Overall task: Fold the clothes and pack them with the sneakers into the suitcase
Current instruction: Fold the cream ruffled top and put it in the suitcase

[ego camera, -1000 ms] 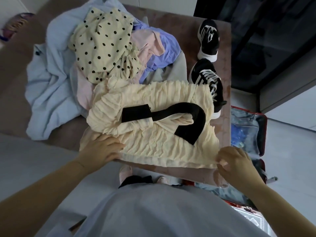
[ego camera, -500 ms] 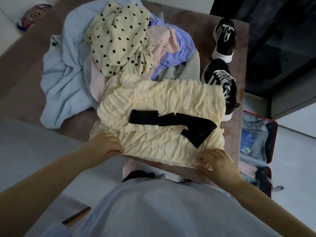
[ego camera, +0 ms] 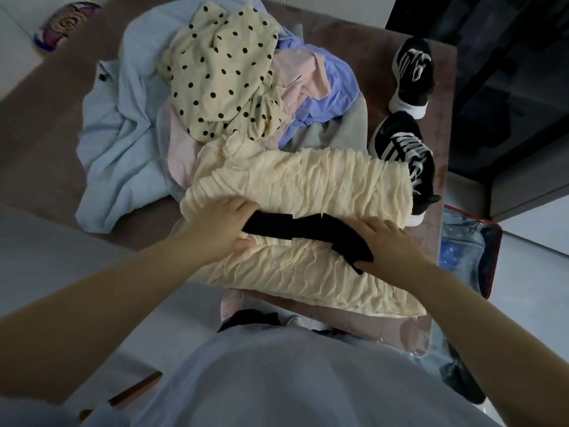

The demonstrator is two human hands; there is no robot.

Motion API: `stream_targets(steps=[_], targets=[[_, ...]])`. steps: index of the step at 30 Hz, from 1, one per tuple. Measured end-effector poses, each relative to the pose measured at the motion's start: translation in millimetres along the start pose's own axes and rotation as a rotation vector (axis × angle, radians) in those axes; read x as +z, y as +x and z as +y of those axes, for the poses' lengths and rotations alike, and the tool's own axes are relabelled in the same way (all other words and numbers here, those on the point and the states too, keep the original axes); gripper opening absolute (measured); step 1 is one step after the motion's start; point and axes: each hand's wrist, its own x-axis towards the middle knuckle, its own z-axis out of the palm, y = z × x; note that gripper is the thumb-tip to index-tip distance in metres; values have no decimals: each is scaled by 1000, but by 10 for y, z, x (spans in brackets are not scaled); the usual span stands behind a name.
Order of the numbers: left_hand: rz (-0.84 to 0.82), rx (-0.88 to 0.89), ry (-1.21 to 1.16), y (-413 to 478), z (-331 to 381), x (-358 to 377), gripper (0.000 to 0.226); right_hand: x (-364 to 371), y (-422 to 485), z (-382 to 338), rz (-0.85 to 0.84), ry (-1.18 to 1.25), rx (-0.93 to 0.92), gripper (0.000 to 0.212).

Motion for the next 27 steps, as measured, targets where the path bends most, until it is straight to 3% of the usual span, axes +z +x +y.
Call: stream_targets(steps=[2,3,7,10,12,14,17,21,24,27], targets=[[26,-22,-9,-4,46,42,39,-12,-9,99,-54,-42,-77,72],[65,-17,-58,-19,45,37,31,-12,-28,129,2,-11,-130,65],[309,116,-165,-249,-103,0,34,-137,-210,220,414,256,-205,39],[284,122,-150,-488,-172,60,34,-190,-472,106,603,381,-281,28],[186,122,-102,-580,-175,246,40,12,-570,45,560,434,-285,29],[40,59,-163,-643,-136,458,48,330,-600,39,411,398,-264,31],[-13,-24,-172,-663,-112,653,56,615,-610,79,303,295,-261,26],[64,97,52,-722,-96,695,55,507,-643,52,473,299,-281,28],[251,134,78,-735,-143,679,52,446,-639,56,563,336,-316,25],[348,63,121,-703,-156,646,51,536,-583,88,419,270,-332,17]])
